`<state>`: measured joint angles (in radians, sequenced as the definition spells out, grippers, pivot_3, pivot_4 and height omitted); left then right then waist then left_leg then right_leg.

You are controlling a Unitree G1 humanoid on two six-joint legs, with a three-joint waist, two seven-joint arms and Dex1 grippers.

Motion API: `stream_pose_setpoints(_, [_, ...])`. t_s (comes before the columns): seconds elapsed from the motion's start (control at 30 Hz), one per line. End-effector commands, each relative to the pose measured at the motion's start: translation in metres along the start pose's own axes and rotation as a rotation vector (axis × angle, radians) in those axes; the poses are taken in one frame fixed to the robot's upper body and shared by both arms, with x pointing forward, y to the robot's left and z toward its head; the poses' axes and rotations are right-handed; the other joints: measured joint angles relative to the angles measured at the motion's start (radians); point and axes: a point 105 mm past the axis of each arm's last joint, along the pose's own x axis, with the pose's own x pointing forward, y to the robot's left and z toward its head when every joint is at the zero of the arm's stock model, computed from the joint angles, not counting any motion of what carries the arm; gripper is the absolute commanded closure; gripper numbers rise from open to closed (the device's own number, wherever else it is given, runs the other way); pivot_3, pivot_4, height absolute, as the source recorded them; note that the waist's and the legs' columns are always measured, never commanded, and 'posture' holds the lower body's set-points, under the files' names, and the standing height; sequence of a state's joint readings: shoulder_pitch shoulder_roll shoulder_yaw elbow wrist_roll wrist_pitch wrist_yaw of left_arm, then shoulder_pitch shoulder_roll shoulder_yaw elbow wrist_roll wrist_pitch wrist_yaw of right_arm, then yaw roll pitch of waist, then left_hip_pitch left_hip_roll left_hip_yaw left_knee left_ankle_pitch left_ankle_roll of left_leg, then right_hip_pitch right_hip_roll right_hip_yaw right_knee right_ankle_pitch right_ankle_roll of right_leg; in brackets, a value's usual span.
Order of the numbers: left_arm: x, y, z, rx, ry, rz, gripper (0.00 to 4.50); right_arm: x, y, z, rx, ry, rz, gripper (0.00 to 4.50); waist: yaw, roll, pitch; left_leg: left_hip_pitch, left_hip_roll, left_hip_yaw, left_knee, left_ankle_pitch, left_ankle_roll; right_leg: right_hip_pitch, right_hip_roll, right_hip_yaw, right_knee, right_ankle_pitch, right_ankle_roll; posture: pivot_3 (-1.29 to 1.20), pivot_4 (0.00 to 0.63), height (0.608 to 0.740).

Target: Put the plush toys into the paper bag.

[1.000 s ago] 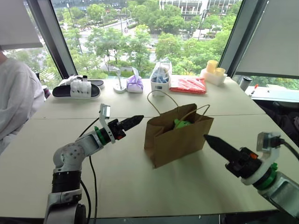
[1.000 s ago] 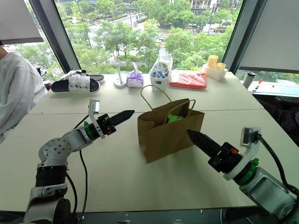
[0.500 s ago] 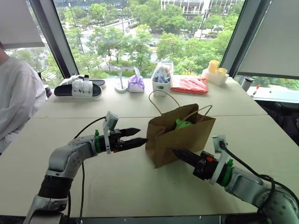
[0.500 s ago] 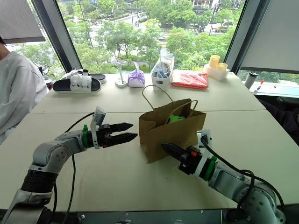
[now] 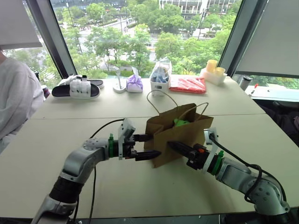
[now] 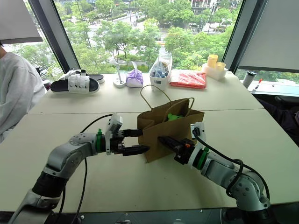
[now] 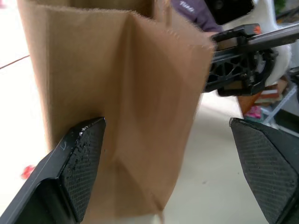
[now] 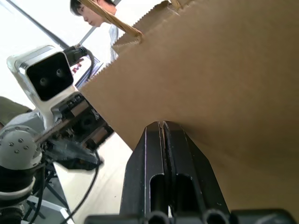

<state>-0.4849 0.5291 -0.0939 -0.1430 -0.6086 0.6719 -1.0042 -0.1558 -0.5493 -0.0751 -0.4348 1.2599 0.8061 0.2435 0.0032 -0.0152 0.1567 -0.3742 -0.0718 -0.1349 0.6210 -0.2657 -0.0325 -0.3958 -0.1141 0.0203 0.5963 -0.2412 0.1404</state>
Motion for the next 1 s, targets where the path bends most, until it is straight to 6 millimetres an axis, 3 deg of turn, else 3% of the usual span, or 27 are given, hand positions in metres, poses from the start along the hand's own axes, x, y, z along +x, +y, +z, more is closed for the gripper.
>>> stream_pose_setpoints(0.03, [-0.015, -0.01, 0.015, 0.041, -0.015, -0.028, 0.14, -0.001, 0.006, 0.005, -0.013, -0.012, 0.035, 4.47, 0.0, 0.0, 0.0, 0.0, 0.0, 0.0, 0.0, 0.0, 0.0, 0.0, 0.0, 0.0, 0.0, 0.0, 0.0, 0.0, 0.15, 0.74])
stream_pose_setpoints(0.27, [-0.024, 0.008, 0.015, 0.051, -0.018, 0.076, 0.14, 0.004, 0.009, 0.005, -0.008, -0.003, 0.066, 4.47, 0.007, 0.0, 0.0, 0.0, 0.0, 0.0, 0.001, 0.0, 0.0, 0.001, 0.0, 0.0, 0.0, 0.0, 0.0, 0.0, 0.15, 0.74])
stream_pose_setpoints(0.4, [-0.006, 0.011, 0.016, 0.061, -0.064, 0.074, 0.14, 0.008, 0.008, 0.004, -0.009, 0.0, 0.071, 4.47, 0.009, 0.0, 0.0, 0.0, -0.001, 0.0, 0.001, 0.0, 0.0, 0.002, 0.0, 0.0, 0.0, 0.0, 0.0, 0.0, 0.15, 0.74])
stream_pose_setpoints(0.6, [0.017, -0.001, 0.012, 0.056, -0.076, -0.023, 0.14, 0.012, 0.008, 0.003, -0.015, 0.002, 0.07, 4.47, 0.005, 0.0, 0.0, 0.0, -0.001, 0.0, 0.001, 0.0, 0.0, 0.001, 0.0, 0.0, 0.0, 0.0, 0.0, 0.0, 0.15, 0.74])
stream_pose_setpoints(0.8, [0.023, -0.014, 0.015, 0.053, -0.08, -0.089, 0.14, 0.015, 0.007, 0.003, -0.022, -0.01, 0.056, 4.47, 0.005, 0.0, 0.0, 0.0, 0.0, 0.0, 0.001, 0.0, 0.0, 0.001, 0.0, 0.0, 0.0, 0.0, 0.0, 0.0, 0.15, 0.74])
stream_pose_setpoints(1.0, [0.03, -0.007, 0.006, 0.076, -0.049, -0.037, 0.14, 0.017, 0.009, 0.004, -0.02, -0.02, 0.062, 4.47, 0.006, 0.0, 0.0, 0.0, -0.001, 0.0, 0.001, 0.0, 0.0, 0.001, 0.0, 0.0, 0.0, 0.0, 0.0, 0.0, 0.15, 0.74])
